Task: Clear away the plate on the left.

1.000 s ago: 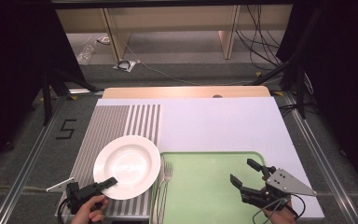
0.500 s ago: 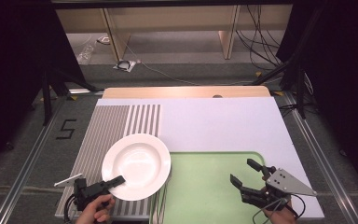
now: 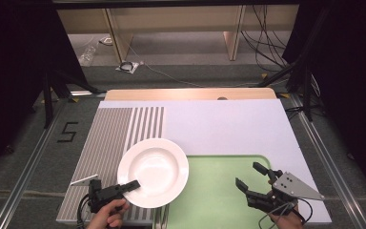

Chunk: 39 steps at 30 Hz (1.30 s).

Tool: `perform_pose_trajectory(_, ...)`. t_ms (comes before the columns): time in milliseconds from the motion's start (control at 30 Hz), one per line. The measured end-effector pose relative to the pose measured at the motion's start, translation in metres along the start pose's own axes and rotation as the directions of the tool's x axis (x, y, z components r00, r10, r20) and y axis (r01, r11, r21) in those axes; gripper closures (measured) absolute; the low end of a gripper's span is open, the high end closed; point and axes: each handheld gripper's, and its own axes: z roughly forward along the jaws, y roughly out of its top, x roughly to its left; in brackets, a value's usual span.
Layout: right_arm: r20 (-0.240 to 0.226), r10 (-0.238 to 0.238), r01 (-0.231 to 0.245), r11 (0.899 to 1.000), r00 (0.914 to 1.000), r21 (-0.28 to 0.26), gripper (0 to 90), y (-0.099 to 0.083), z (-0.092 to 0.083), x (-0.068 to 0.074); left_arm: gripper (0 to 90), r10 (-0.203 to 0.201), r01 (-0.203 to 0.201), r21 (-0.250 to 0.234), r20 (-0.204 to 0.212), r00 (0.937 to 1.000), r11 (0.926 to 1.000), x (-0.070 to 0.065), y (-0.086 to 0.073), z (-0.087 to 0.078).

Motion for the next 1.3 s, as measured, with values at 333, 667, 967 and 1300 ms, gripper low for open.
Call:
perform_pose_trajectory(333,-0.001,0.0,0.0,1.0,1.0,-0.002,23.5,0.0,0.0,0.0,78.5,0.03,-0.03,0.076,-0.002,0.9995,0.9967,-0.008,-0.011,0.022)
perform_pose_trajectory(667,0.0,0.001,-0.001,1.0,1.0,0.001,23.5,0.0,0.0,0.0,78.5,0.06,-0.059,0.134,0.003,0.9982,0.9892,-0.016,-0.021,0.043)
perform_pose_trajectory(967,0.001,-0.001,0.001,1.0,1.0,-0.003,23.5,0.0,0.0,0.0,78.5,0.094,-0.092,0.195,0.002,0.9956,0.9764,-0.023,-0.032,0.063)
perform_pose_trajectory(1300,0.004,-0.002,0.002,1.0,1.0,0.005,23.5,0.0,-0.001,-0.001,78.3,0.119,-0.115,0.237,-0.003,0.9929,0.9647,-0.029,-0.041,0.08)
